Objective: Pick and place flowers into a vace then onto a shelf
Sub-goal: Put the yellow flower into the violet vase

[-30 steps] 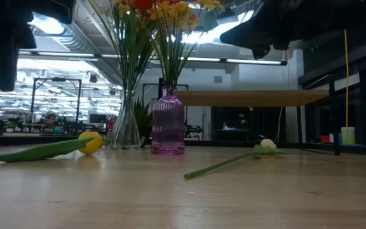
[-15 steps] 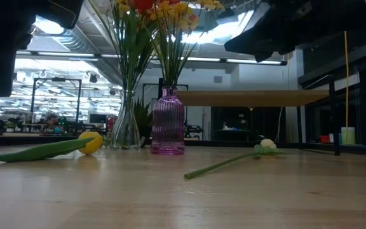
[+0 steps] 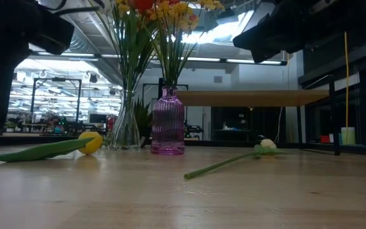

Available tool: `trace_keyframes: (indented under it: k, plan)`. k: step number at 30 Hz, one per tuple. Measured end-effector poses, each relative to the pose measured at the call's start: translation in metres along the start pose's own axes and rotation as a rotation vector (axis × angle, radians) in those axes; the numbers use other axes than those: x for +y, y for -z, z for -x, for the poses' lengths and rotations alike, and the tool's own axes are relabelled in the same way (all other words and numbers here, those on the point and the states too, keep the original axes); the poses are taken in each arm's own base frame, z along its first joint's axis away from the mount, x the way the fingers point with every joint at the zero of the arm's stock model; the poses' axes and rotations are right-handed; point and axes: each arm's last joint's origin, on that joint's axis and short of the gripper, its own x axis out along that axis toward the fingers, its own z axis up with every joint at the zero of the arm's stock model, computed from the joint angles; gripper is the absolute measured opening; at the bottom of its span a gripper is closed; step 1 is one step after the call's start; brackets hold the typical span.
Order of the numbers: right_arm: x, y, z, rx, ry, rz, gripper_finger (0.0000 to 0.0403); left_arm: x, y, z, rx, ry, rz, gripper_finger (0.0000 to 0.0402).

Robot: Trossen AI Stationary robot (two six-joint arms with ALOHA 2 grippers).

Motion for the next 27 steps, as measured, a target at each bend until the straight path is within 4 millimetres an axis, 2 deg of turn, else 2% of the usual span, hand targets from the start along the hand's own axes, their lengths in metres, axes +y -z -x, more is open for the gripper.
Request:
trace_keyframes:
  k: [6, 12, 20, 23, 27]
  plan:
    - [0.0, 0.002, 0.0, 0.017, 0.0, 0.002, 0.0016, -0.004, 0.002, -0.01, -0.003, 0.058, 0.021, 0.0143]
    - [0.0, 0.009, 0.002, 0.019, -0.001, 0.002, 0.0016, -0.006, 0.006, -0.026, 0.019, -0.002, 0.007, 0.0143]
    - [0.0, 0.006, 0.002, -0.013, 0.0, 0.0, 0.0016, -0.01, 0.013, -0.051, 0.107, -0.093, -0.005, 0.014]
    - [0.0, 0.005, 0.002, -0.017, 0.001, 0.001, 0.0016, -0.012, 0.014, -0.052, 0.12, -0.083, -0.015, 0.0113]
    - [0.0, 0.005, 0.002, -0.023, 0.001, 0.001, 0.0016, -0.012, 0.013, -0.048, 0.107, -0.046, -0.01, 0.0042]
